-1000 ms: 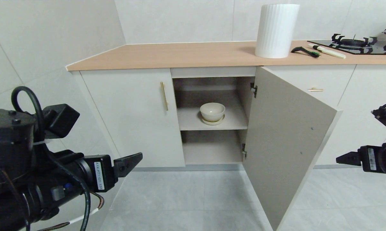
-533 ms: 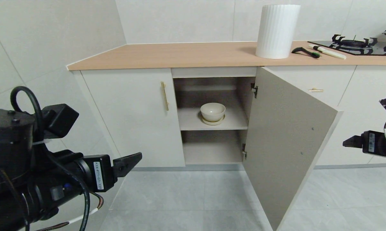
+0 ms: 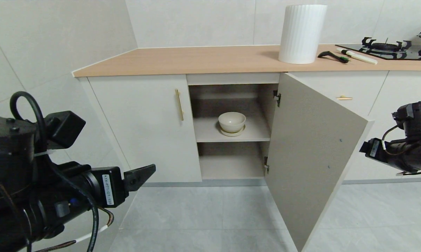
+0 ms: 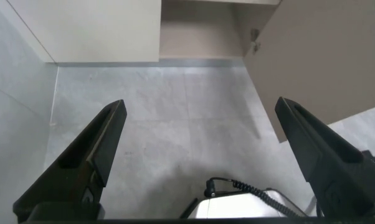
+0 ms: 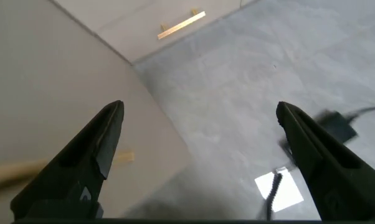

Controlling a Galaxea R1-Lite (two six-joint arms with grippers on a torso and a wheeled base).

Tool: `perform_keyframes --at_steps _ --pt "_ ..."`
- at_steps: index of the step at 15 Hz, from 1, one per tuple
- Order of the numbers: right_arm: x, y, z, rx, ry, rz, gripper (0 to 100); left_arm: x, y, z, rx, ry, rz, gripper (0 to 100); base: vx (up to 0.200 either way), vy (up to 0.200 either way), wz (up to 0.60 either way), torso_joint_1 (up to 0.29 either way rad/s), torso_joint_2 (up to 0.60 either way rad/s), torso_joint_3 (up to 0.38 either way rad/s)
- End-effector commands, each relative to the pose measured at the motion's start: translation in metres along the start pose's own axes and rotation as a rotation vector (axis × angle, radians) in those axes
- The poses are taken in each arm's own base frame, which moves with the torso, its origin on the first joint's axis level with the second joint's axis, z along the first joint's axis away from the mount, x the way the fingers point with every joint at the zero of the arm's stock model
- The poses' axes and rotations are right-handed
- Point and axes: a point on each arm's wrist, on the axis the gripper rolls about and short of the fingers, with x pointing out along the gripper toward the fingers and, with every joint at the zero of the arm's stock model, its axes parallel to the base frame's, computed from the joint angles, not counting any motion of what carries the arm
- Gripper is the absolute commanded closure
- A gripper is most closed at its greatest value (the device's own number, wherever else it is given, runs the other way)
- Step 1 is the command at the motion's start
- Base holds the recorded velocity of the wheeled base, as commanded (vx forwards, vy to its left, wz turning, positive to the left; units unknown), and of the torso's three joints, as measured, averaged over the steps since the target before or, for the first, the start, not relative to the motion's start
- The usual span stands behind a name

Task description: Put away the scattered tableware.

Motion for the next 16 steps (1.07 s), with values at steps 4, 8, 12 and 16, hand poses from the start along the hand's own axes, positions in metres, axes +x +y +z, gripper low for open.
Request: perform_keyframes --at_steps 4,8,12,16 --pt "0.008 0.026 -0.015 -0.043 0.084 0.172 0 0.001 -0.001 0.006 -0.026 -0.050 -0.015 0 0.000 0.000 0.00 0.000 0.00 0.000" --pt "0.004 0.061 -0.023 -0.106 0.139 0.354 0 0.007 0.002 0.009 -0.043 -0.056 -0.018 0 0.000 0.000 0.00 0.000 0.00 0.000" --pt "0.014 0.114 -0.040 -0.179 0.187 0.489 0 0.015 0.001 0.006 -0.034 -0.030 -0.006 0 0.000 0.000 0.00 0.000 0.00 0.000" --pt "0.030 0.149 -0.060 -0.209 0.162 0.561 0 0.020 0.001 0.003 -0.024 -0.010 0.006 0 0.000 0.000 0.00 0.000 0.00 0.000"
